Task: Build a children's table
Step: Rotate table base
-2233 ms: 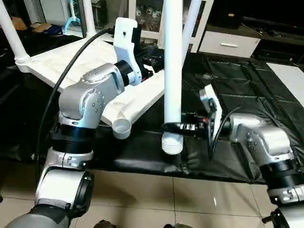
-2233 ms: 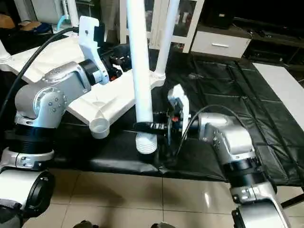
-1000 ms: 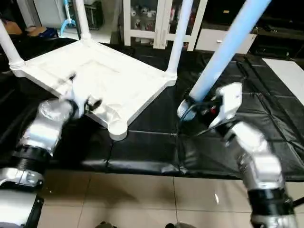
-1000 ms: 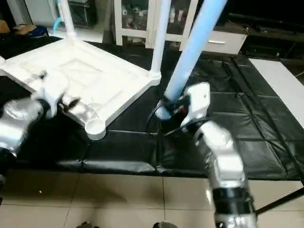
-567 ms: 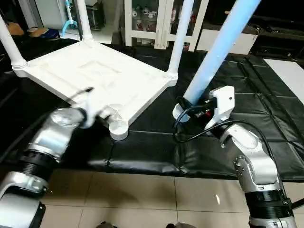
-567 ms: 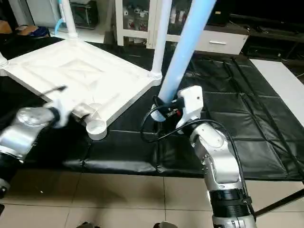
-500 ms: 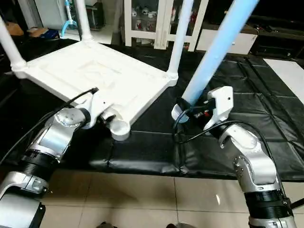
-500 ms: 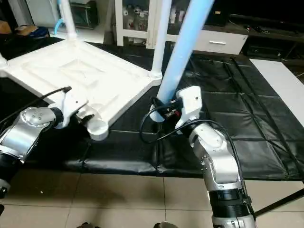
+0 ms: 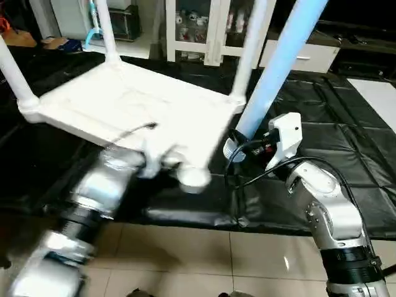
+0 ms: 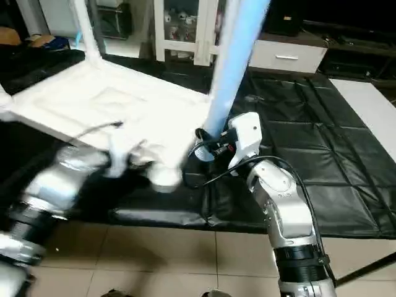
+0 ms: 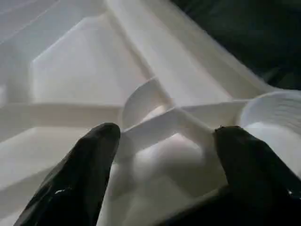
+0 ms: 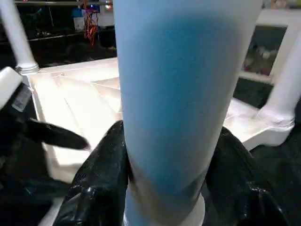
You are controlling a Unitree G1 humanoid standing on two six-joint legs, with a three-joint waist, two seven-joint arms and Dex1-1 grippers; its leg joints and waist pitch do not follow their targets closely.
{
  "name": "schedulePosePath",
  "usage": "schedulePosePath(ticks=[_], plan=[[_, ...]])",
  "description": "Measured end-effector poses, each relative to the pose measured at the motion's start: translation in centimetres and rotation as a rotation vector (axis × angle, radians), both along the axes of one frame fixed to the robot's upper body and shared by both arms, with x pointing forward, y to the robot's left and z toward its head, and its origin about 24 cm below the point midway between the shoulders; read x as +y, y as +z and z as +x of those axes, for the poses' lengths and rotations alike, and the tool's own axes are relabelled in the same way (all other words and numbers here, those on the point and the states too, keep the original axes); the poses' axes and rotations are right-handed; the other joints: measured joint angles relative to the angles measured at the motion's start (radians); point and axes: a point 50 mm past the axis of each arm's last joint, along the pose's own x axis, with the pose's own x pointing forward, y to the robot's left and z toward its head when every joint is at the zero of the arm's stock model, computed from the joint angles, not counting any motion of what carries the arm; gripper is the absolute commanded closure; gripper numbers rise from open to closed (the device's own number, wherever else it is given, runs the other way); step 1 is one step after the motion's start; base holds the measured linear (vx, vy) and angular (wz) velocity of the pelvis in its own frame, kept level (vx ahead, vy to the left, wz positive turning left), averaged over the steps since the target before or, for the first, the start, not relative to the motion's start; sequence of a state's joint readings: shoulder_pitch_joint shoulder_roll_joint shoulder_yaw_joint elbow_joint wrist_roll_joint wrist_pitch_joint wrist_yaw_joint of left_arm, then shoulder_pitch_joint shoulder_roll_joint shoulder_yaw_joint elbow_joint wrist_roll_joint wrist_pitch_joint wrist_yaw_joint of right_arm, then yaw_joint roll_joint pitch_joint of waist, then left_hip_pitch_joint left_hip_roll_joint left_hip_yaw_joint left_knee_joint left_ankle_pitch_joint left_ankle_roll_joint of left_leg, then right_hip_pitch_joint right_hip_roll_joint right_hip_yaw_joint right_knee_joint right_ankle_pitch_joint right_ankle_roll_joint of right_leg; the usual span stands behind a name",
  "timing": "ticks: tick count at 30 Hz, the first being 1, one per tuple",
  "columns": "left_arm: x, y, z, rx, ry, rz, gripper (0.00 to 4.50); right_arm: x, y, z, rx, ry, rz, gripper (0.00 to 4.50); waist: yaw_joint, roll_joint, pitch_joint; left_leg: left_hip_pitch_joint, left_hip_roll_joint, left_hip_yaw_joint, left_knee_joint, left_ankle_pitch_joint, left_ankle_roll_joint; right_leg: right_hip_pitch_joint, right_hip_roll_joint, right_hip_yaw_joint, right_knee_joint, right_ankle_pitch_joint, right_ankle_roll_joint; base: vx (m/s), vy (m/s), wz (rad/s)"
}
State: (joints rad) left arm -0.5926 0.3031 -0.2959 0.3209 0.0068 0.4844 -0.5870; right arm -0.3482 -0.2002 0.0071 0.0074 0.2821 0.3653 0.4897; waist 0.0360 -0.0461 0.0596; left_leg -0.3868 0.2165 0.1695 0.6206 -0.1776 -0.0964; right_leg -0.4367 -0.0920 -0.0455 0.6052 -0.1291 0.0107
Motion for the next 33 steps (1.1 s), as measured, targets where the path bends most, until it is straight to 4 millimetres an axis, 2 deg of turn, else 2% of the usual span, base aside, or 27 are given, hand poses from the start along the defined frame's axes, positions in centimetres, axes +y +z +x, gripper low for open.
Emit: schedulePosePath(ticks=[3,8,11,13,15,17,19,22,24,28,33], plan=[[-1.3,0.5,0.2,-0.058,0.0,-0.043,0.8,0.0,-0.2,0.0,0.024,0.012,0.01,2.65,-0.011,0.0,0.0,0.0,0.0,0.0,0.0,0.0,0.0,-0.001,0.001,0.0,-0.001,0.0,0.0,0.0,0.0,0.0],[-1.6,1.9,1.1,-0.171,0.057,-0.084,0.8,-1.3,0.0,0.3,0.025,-0.026,0.007,2.65,-0.023,0.0,0.0,-0.001,0.0,-0.002,0.0,0.0,0.0,-0.003,0.002,-0.001,-0.001,0.0,0.001,0.0,0.0,0.0],[-1.1,3.7,1.4,-0.241,-0.025,-0.122,0.8,-1.9,0.3,0.4,0.038,-0.032,0.012,2.65,-0.032,0.0,0.0,-0.001,0.0,-0.002,-0.001,0.0,0.0,-0.002,0.002,-0.001,-0.002,0.0,0.001,0.0,0.0,0.0],[-0.4,4.7,1.1,-0.23,-0.124,-0.158,0.62,-2.7,0.3,0.4,0.061,-0.032,0.025,2.65,-0.033,0.0,0.0,-0.001,0.0,-0.002,-0.001,0.0,0.0,-0.002,0.002,-0.001,-0.004,0.0,0.001,0.0,0.0,0.0],[0.5,4.7,0.8,-0.19,-0.199,-0.133,0.44,-3.4,0.3,0.2,0.088,-0.007,-0.001,2.65,-0.032,0.001,-0.001,-0.001,0.0,-0.001,-0.001,0.0,0.001,-0.002,0.002,0.0,-0.005,0.0,0.001,0.0,0.0,0.0],[1.1,3.9,0.7,-0.155,-0.181,-0.146,0.32,-3.9,0.1,0.0,0.108,0.002,-0.02,2.65,-0.032,0.003,-0.001,-0.001,0.0,-0.001,-0.001,-0.001,0.002,-0.001,0.002,0.001,-0.005,0.0,0.001,0.0,0.0,0.0],[1.9,2.8,0.9,-0.18,0.007,-0.239,0.32,-3.5,0.0,-0.3,0.112,-0.014,-0.011,2.65,-0.032,0.011,-0.001,-0.001,-0.001,0.0,-0.001,-0.002,0.003,-0.001,0.001,0.002,-0.005,0.001,-0.001,0.0,0.0,0.0],[2.1,2.2,0.8,-0.202,0.191,-0.351,0.32,-2.6,-0.2,-0.9,0.107,-0.036,-0.013,2.65,-0.031,0.012,-0.001,-0.001,-0.001,0.0,-0.002,-0.002,0.003,-0.001,0.002,0.001,-0.005,0.002,-0.003,0.0,0.0,0.0],[3.0,2.3,0.5,-0.225,0.328,-0.435,0.32,-2.2,0.0,-1.2,0.088,-0.071,-0.009,2.65,-0.033,0.011,-0.001,-0.001,0.0,0.0,-0.002,-0.002,0.003,-0.001,0.002,0.001,-0.005,0.001,-0.001,0.0,0.0,0.0],[4.4,2.2,-1.0,-0.289,0.485,-0.461,0.32,-2.2,0.0,-1.3,0.02,-0.169,-0.102,2.65,-0.041,0.009,-0.002,0.0,0.0,0.0,-0.002,-0.002,0.003,-0.001,0.003,0.001,-0.006,-0.003,0.004,0.0,0.0,0.0],[4.0,0.6,-2.2,-0.272,0.611,-0.49,0.32,-1.4,0.0,-1.6,-0.027,-0.224,-0.084,2.65,-0.044,0.011,-0.002,-0.004,0.0,-0.001,-0.003,-0.003,0.004,0.0,0.003,0.001,-0.015,-0.003,0.005,0.0,0.0,0.0]])
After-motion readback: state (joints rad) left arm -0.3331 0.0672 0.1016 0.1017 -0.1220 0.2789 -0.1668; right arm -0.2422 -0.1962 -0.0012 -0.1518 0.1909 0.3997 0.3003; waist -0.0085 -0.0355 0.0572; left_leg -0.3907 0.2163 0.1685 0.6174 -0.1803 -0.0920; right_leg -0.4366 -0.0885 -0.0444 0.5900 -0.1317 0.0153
